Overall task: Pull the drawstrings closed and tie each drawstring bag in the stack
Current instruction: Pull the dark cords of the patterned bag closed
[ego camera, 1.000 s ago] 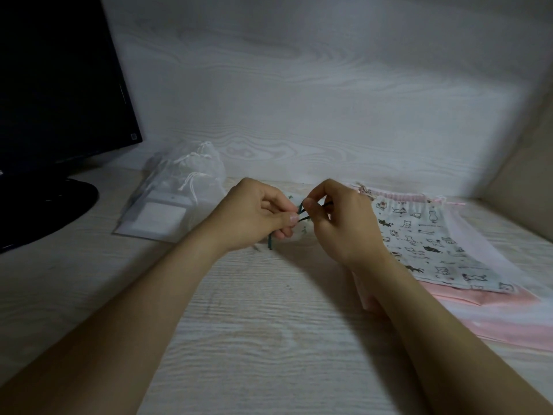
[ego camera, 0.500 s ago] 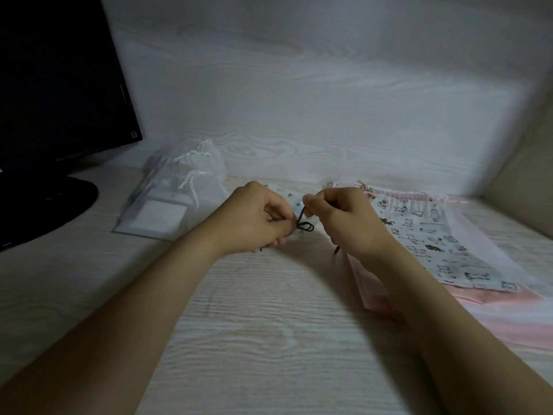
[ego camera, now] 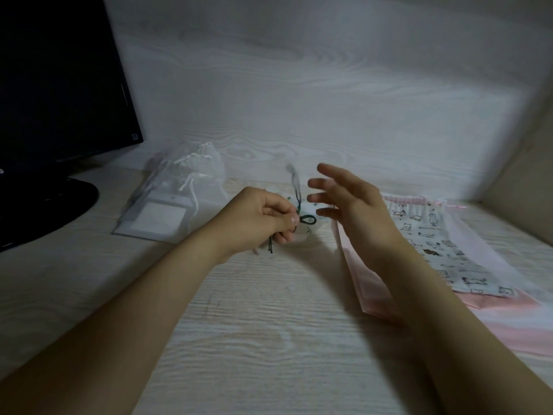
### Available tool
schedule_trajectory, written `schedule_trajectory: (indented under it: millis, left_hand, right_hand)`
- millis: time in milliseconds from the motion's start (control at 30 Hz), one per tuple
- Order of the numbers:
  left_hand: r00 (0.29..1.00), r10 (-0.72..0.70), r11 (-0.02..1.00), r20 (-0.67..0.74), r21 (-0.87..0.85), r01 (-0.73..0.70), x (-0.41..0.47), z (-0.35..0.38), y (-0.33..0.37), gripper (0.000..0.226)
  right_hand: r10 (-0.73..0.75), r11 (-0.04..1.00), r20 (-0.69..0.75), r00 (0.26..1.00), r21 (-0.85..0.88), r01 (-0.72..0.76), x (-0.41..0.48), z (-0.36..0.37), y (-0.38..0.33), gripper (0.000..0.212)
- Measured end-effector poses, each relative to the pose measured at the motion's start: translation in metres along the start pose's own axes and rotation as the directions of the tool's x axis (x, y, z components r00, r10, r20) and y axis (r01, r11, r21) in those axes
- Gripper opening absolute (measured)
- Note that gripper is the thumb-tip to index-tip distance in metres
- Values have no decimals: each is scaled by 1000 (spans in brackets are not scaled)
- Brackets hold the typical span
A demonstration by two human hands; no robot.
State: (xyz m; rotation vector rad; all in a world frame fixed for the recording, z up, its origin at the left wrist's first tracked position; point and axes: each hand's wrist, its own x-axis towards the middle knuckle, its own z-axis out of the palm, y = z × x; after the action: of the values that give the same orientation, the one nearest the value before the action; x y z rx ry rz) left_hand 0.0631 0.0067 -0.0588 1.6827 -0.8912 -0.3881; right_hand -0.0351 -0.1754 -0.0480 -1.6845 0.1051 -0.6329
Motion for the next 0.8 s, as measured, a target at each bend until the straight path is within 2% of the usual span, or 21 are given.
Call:
schedule_trajectory:
  millis: [33,100,167,300,400,533,800]
  left_hand:
    - [1000,-10,999,-9,-35,9,0,0,0,8]
    - [999,-23,996,-38,-91,19,2,0,-2,10]
    - [997,-30,990,-65,-141,21,4,-1,-4,11]
    - [999,-27,992,-46,-122,21,4,-2,-6,13]
    - [999,-34,992,-42,-121,29,5,-1,-4,13]
    - [996,-43,990,-80,-140,32,7,0,-3,12]
    - [991,-73,984,-114,-169,53,5,-2,-1,14]
  right_hand:
    - [-69,985,-16,997,-156,66,-1,2,2,29]
    - [-215,877,25,976,-436,204,-4,7,6,24]
    - [-305,755,123,944,-573,319,-9,11,7,28]
    - [-388,624,261,884,-632,460,-10,17,6,36]
    - [-419,601,233,878,-654,460,-8,21,7,32]
    - [-495,516,246,833,-689,509,-9,24,6,20]
    - [-486,456,217,847,-763,457,-6,30,12,17]
